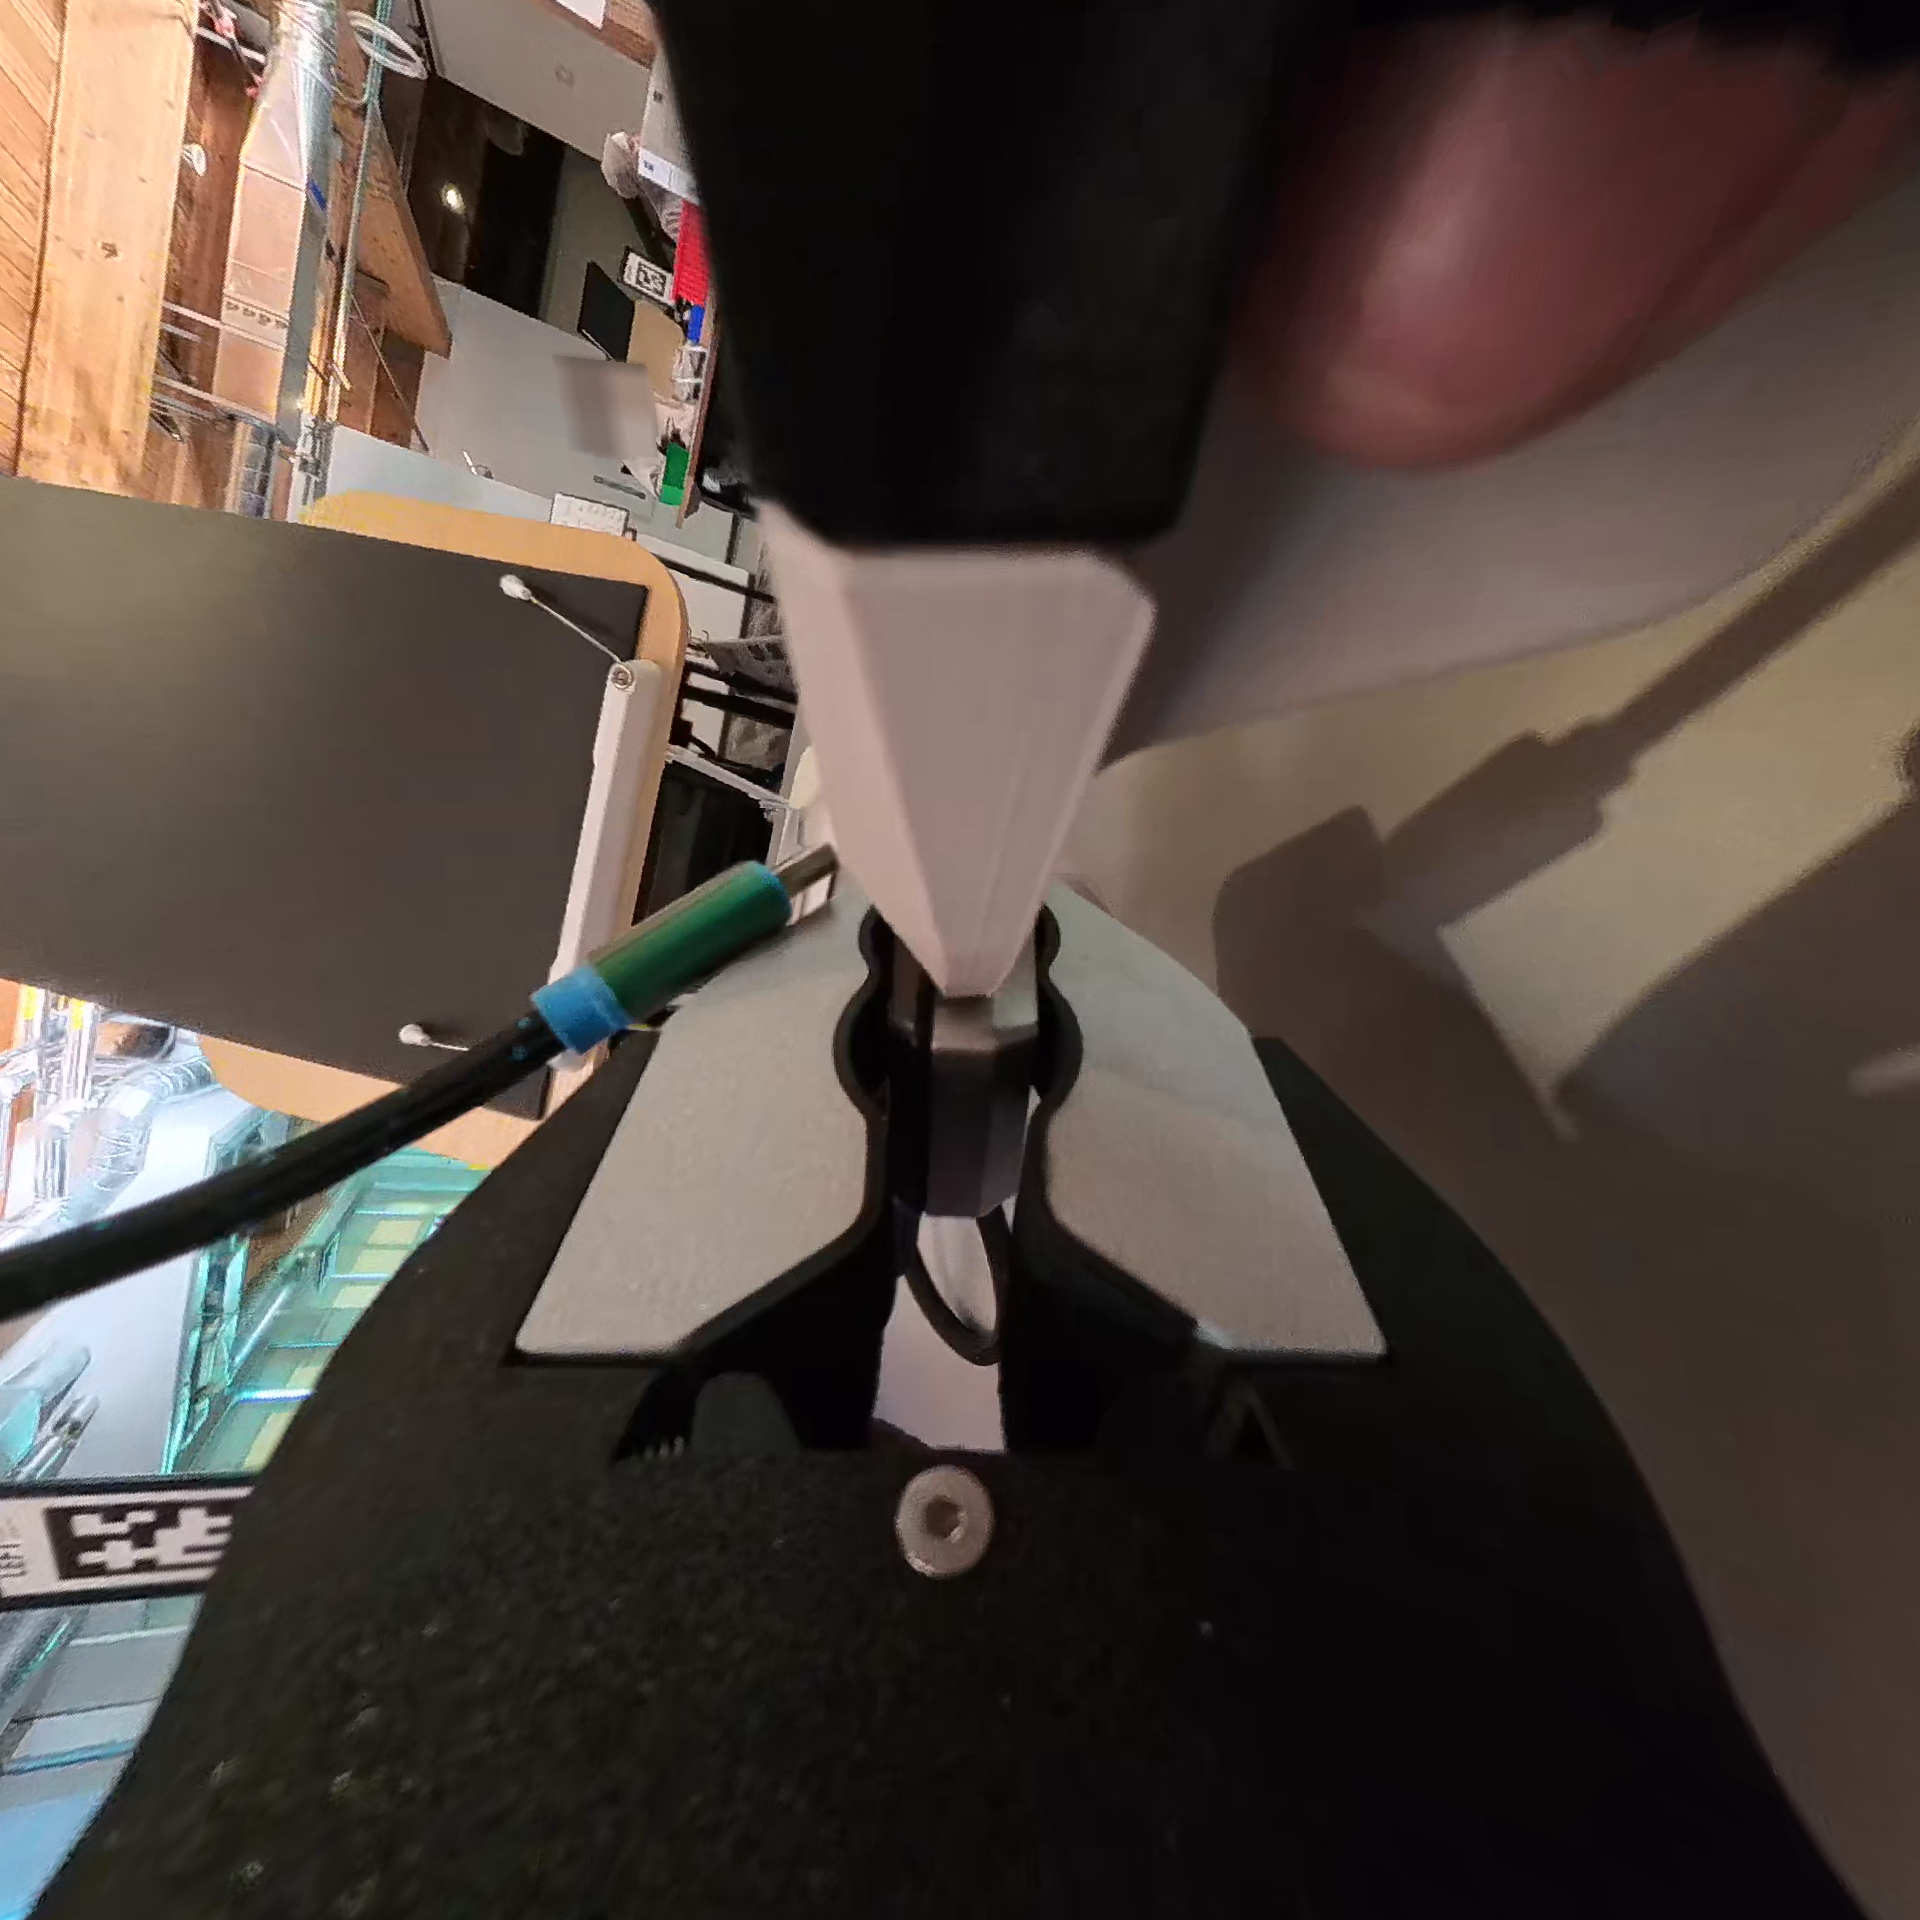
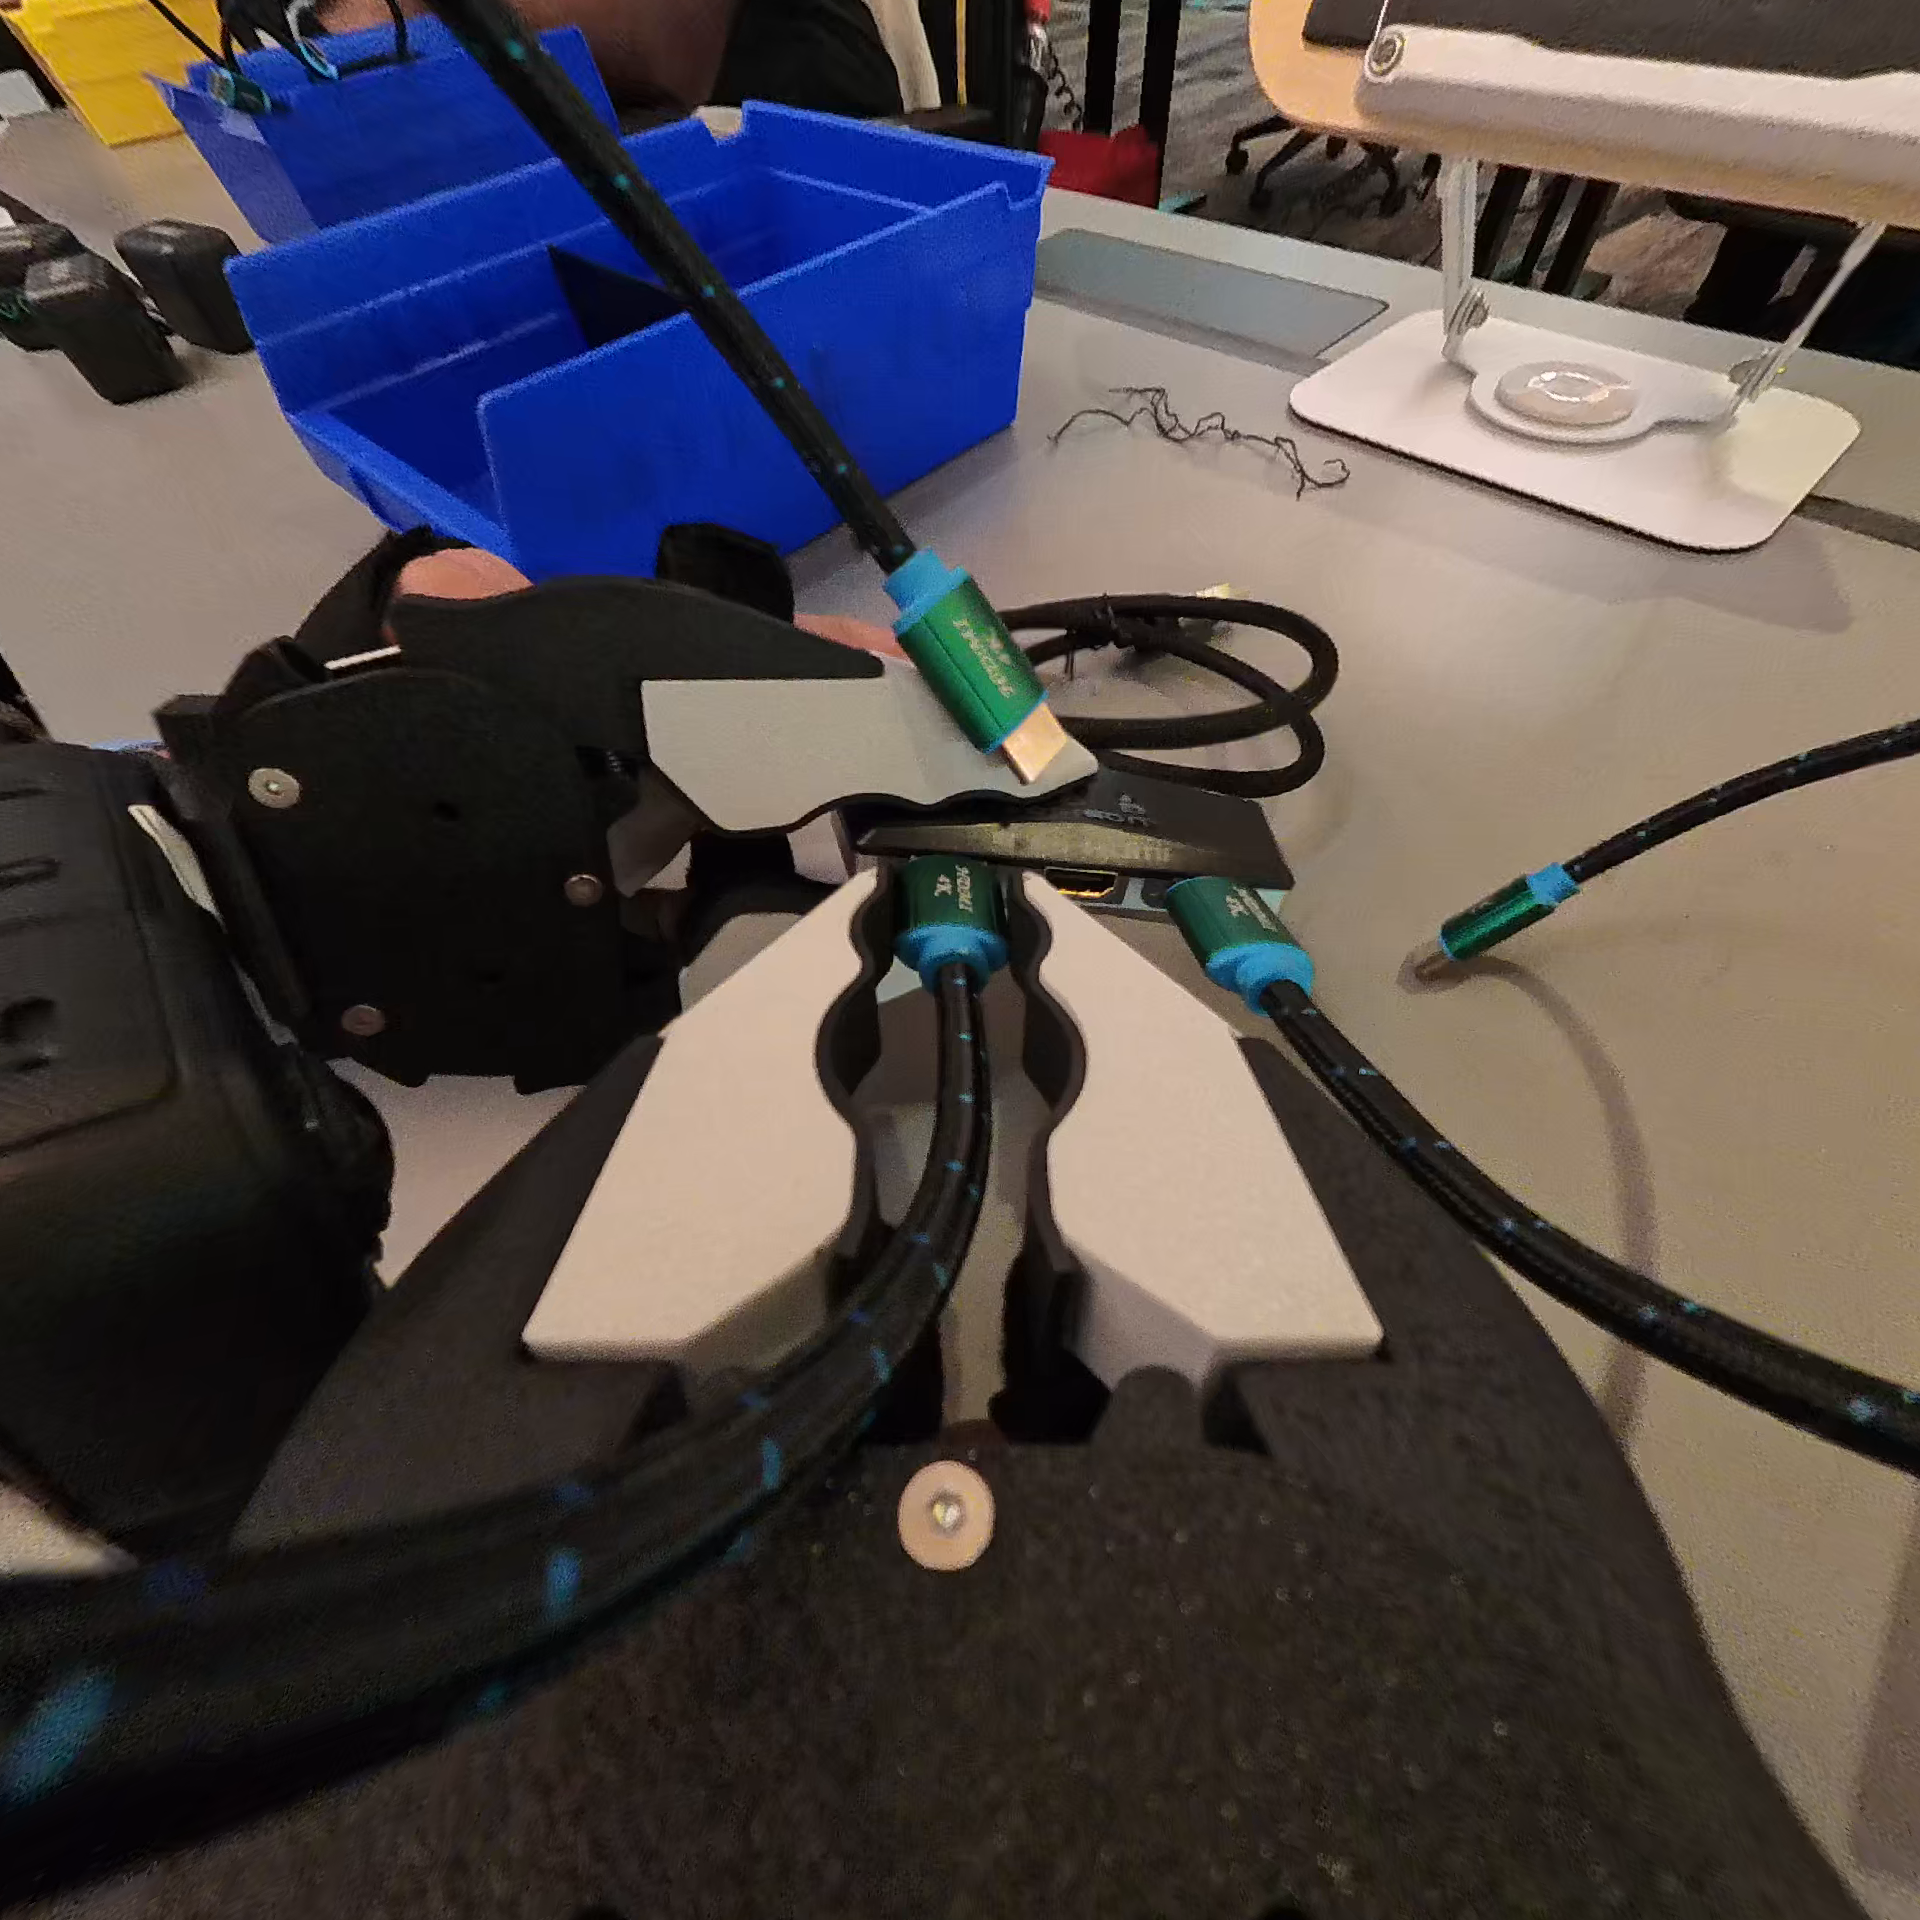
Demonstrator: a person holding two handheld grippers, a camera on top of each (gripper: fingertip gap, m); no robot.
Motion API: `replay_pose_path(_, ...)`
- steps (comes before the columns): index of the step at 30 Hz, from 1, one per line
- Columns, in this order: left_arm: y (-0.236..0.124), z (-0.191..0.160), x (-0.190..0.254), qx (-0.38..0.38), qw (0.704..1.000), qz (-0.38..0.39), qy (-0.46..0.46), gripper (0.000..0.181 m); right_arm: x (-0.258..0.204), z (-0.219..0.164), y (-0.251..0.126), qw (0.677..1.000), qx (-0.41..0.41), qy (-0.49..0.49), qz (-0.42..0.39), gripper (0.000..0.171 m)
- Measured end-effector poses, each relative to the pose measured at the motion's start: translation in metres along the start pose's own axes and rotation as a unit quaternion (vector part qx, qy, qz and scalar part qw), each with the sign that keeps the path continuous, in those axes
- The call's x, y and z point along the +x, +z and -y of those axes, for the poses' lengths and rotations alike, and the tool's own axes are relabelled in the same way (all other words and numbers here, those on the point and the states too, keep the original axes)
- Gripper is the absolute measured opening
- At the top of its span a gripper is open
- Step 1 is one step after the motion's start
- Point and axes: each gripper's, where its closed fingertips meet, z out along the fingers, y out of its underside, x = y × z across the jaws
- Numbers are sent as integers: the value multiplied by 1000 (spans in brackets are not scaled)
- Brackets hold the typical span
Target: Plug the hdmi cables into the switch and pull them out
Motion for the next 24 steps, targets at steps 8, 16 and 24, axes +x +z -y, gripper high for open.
replay_pose_path(8,2,4,0,18,1000,-1,-16,23,3,-1,-2,1000,-2,-24,-15,20)
replay_pose_path(16,14,-50,-17,-64,995,2,-70,22,19,12,-27,998,30,-32,-51,20)
replay_pose_path(24,5,-37,-17,-43,991,-23,-128,22,81,32,-116,997,56,18,-56,20)
